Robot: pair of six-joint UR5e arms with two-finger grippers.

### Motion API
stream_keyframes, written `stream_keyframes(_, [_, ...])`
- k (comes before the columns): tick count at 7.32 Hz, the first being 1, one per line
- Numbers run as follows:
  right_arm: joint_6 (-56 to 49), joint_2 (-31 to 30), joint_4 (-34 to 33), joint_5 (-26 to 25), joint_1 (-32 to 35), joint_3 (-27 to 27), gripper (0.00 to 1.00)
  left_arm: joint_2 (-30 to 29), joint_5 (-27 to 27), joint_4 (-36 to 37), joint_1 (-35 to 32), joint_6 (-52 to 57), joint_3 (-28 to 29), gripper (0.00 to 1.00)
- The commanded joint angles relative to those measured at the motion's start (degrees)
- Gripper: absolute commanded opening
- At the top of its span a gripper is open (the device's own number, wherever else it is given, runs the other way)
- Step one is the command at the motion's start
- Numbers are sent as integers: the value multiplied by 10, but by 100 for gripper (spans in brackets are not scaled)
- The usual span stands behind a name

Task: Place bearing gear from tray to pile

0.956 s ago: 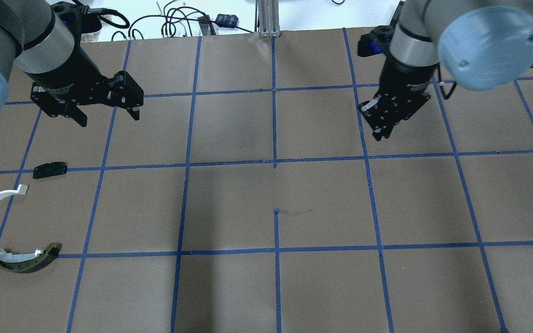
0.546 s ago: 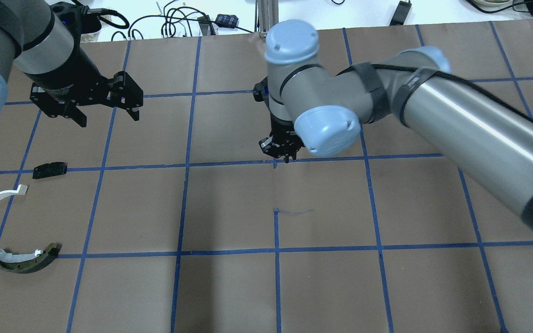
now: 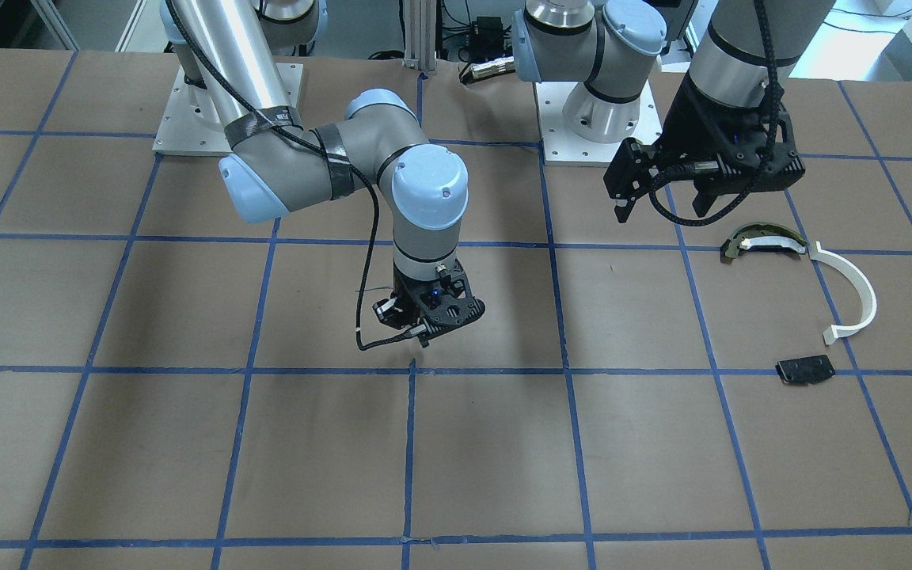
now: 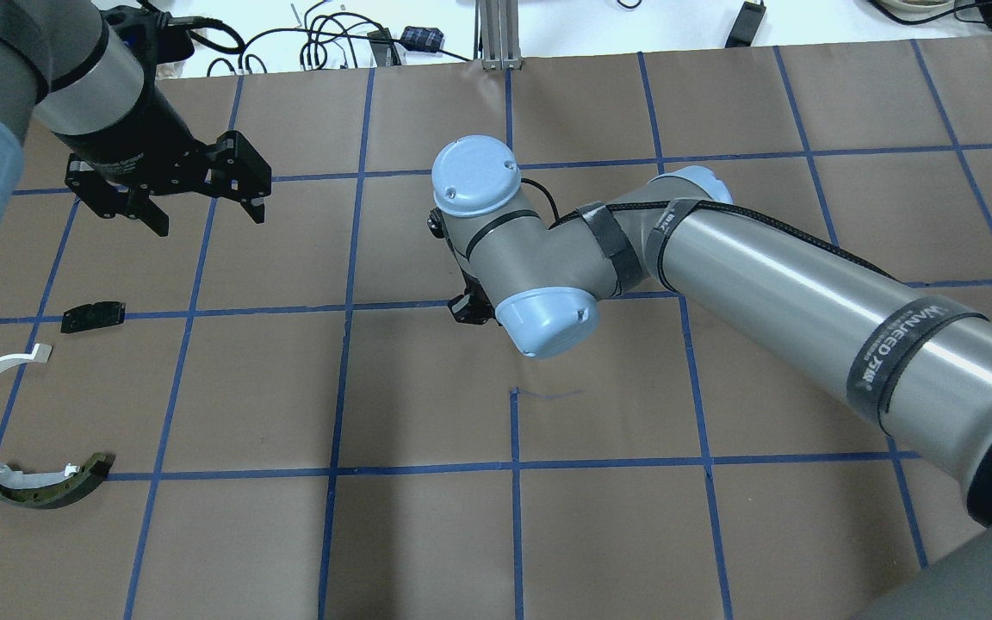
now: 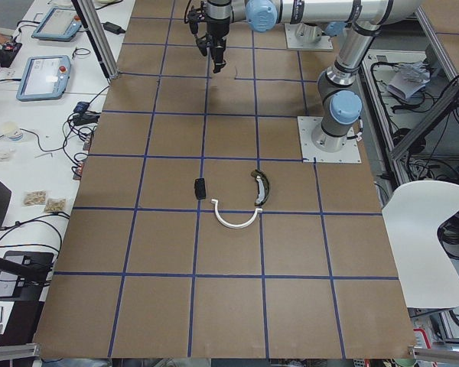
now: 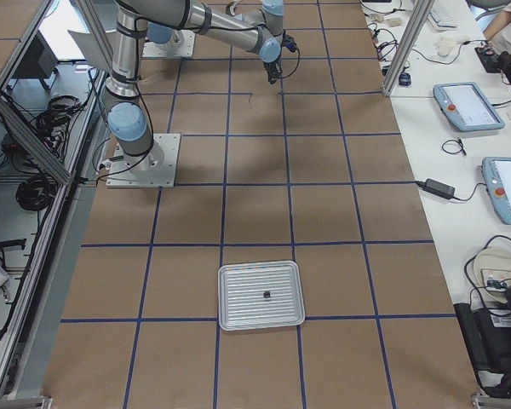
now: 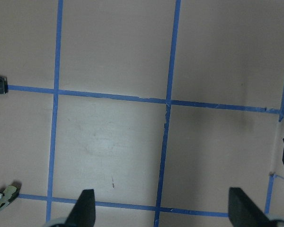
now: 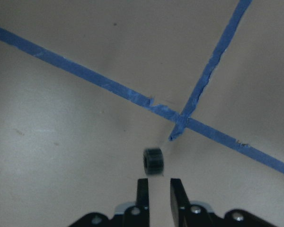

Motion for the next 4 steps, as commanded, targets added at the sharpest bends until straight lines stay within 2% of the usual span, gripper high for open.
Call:
stream_keyframes(1, [-55, -53, 33, -5, -38, 0, 99, -7, 5, 4, -3, -8, -5, 100])
stream_keyframes(2, [-95, -98, 89, 24, -89, 0, 96, -14, 1, 5, -6, -9, -5, 100])
stream_keyframes(4, [-275, -183, 224, 40, -224, 2, 89, -51, -1, 29, -60, -9, -5, 100])
